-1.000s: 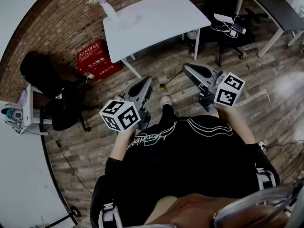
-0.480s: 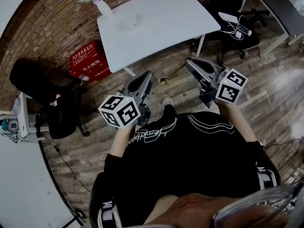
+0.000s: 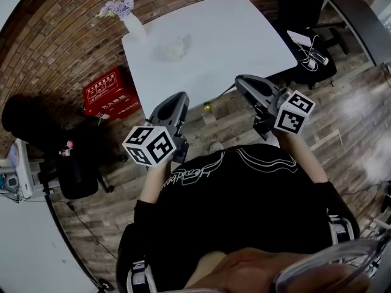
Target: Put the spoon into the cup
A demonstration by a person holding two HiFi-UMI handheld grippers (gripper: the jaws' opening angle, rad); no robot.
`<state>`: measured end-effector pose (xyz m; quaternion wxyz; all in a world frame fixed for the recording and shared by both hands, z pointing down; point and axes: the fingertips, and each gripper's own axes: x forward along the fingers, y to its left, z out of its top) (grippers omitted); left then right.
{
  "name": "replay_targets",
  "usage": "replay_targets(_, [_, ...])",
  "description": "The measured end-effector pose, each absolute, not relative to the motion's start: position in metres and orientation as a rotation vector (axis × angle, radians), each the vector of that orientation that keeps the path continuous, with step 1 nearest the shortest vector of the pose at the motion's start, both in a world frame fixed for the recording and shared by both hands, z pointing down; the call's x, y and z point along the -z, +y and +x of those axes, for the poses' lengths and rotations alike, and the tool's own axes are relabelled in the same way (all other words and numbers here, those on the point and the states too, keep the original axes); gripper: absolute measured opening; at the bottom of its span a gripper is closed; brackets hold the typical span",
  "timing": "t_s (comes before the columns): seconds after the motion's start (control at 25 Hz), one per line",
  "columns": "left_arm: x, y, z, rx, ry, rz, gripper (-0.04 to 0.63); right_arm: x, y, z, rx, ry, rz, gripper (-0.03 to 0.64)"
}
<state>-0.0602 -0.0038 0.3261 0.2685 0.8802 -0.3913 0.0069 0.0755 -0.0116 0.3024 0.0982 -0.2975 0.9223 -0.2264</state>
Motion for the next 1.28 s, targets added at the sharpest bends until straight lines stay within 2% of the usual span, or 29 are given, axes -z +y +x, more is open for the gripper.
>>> replay_targets(0.28, [-0.336, -0.074, -0.084, -0.030, -1.073, 2.357, 0.008, -0.306, -0.085, 0.058, 0.669, 2.712, -0.897, -0.002])
replay_targets(1.28, [-0.371, -0.210, -0.113, -0.050, -1.176, 2.197, 0.008, -0.332, -0.245, 0.027, 0.748, 2.786, -0.808, -0.002])
